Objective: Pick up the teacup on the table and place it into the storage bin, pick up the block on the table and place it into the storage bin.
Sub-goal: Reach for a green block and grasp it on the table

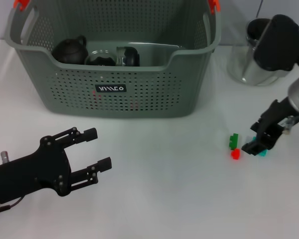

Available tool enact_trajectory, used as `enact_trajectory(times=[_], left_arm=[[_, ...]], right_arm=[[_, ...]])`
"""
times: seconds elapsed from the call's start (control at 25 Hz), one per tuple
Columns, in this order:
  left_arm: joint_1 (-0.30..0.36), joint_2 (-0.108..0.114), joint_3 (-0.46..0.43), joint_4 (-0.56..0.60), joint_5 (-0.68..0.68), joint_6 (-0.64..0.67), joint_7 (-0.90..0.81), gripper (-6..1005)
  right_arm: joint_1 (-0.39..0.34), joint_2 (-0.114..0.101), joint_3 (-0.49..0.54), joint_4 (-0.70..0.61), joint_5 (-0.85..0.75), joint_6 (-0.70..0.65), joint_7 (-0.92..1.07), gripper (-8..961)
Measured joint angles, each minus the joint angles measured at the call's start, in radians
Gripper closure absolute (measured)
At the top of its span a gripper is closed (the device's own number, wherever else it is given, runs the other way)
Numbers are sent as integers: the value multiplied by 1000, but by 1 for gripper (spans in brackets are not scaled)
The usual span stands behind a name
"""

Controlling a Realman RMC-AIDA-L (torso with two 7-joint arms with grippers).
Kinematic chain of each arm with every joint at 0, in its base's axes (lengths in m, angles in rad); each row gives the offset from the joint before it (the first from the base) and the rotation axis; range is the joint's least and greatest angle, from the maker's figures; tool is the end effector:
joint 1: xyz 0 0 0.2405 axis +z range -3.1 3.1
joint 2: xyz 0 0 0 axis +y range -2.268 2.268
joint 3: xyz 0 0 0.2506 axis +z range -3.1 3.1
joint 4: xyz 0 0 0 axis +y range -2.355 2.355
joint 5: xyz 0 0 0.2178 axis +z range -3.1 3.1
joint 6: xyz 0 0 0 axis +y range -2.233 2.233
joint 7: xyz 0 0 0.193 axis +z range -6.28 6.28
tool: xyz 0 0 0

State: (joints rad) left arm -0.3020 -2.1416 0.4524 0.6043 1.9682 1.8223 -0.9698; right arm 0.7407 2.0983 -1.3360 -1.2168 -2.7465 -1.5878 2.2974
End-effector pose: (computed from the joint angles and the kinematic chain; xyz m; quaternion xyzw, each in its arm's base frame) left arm -0.2739 0.2646 -0.0280 -0.9033 -0.1442 -0.3543 0.1944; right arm 0.1958 0.3862 -0.0416 -0.9342 0.1978 -0.2580 0.1470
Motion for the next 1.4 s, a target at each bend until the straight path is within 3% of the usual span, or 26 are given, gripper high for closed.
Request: enact_trajectory(times=[0.6,1.4], left_arm=[[0,0,0,0,0,0,2,267],[0,0,0,0,0,0,2,267]], right_arm=[[44,3,-103,194,7,245,29,342],[59,3,-177,278,-1,321,39,342]])
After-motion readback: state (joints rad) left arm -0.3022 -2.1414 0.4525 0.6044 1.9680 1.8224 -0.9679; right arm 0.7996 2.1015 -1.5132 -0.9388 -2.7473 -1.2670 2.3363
